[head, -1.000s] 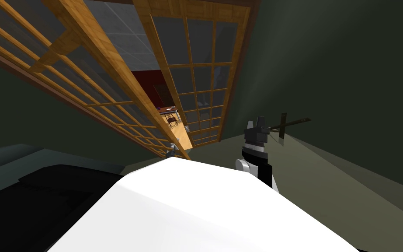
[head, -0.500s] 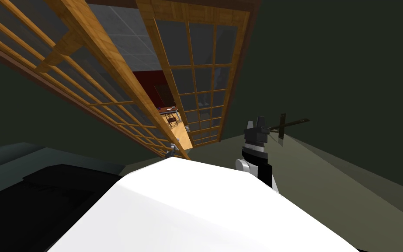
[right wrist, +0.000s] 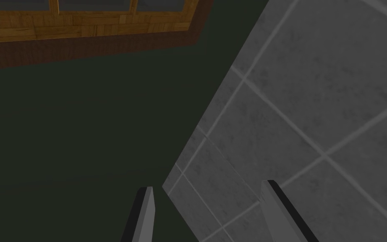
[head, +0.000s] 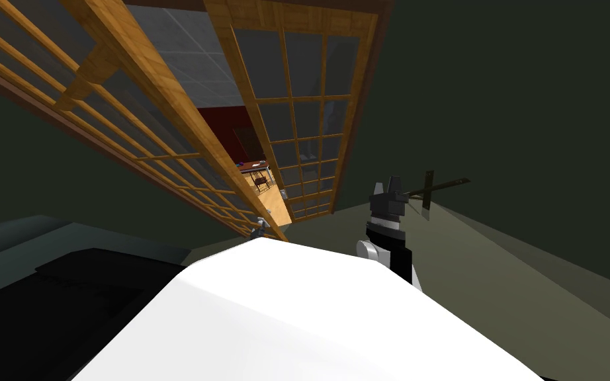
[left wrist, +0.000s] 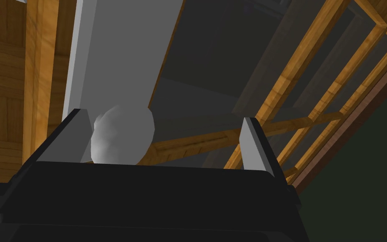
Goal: Pull the door open
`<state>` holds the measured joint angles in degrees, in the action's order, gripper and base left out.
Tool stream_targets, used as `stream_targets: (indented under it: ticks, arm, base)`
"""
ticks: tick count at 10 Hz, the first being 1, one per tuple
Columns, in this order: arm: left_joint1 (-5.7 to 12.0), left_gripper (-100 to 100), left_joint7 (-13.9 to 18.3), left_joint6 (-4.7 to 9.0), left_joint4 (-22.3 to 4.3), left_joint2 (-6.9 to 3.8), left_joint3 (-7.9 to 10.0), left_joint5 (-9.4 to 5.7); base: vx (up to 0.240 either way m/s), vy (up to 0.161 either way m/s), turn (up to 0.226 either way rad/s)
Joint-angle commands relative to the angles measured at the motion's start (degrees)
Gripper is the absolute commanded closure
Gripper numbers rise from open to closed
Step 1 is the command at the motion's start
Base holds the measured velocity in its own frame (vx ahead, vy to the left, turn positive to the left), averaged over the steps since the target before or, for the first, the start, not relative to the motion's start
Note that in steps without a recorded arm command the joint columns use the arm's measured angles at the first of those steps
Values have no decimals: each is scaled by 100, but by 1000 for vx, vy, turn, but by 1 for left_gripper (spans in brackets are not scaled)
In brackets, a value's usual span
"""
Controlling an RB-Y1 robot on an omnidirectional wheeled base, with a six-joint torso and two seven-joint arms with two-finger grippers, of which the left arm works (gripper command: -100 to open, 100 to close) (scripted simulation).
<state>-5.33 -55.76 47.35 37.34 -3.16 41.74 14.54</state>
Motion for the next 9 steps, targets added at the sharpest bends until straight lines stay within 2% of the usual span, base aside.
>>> stream_targets:
  ticks: [1,2,4,5,6,7,9]
  arm:
    - [-152,100,242,-132,93,-164,93,-159]
    - [-152,100,242,-132,93,-164,93,-159]
    - [-152,100,242,-42,-134,-164,93,-159]
    - [-152,100,242,-132,93,-164,93,-159]
    - [-152,100,242,-132,93,-164,93,-159]
    - [-190,100,457,-130,81,-204,48,-247]
    - [-190,100,457,-96,-77,-204,48,-247]
  base:
    - [-37,1,-38]
    - [-55,-7,-2]
    - [-14,-6,13]
    - [-8,-1,4]
    - [-12,3,-7]
    - [-33,-3,3]
    - [-23,0,-11]
